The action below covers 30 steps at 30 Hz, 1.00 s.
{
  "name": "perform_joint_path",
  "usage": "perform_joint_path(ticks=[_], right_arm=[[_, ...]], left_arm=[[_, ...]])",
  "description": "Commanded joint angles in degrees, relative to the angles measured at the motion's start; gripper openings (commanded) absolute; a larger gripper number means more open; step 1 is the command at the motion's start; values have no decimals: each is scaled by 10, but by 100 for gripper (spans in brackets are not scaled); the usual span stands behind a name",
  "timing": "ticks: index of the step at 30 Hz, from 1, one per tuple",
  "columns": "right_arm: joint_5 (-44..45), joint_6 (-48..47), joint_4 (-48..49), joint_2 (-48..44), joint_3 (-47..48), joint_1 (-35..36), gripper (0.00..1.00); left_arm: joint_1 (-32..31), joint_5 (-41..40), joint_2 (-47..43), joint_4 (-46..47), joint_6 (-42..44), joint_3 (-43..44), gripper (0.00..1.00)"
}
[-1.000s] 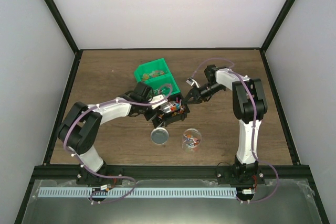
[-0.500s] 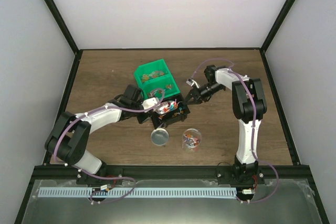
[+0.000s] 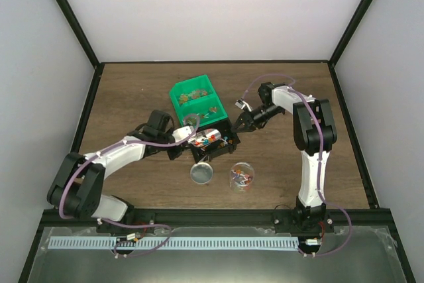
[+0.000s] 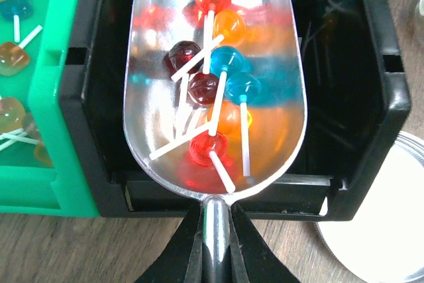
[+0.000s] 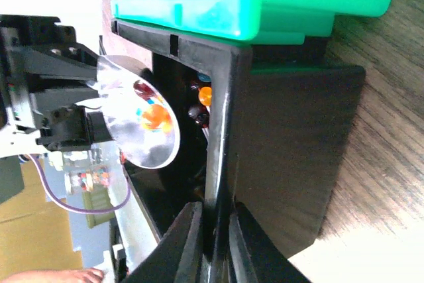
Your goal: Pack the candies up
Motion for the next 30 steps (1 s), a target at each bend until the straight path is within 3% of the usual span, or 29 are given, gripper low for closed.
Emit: perform_joint_path(ticks=[1,13,18,20,30], right_arm=[[27,-21,0,1,22,0,20],[23,-15,1,-9,35,-5,64],[21,-15,0,-15,40,-8,84],[22,-15,1,-20,39,-10,98],[24,-10,6,-37,34,-13,100]], left_arm=[[3,17,-40,-37,29,33,4],[0,44,-88,-316,165,174,4],[-20,50,-114,-358,165,215,4],[-40,43,-117,-380,173,228,4],[-159,-29,-107,-458,176,269,4]])
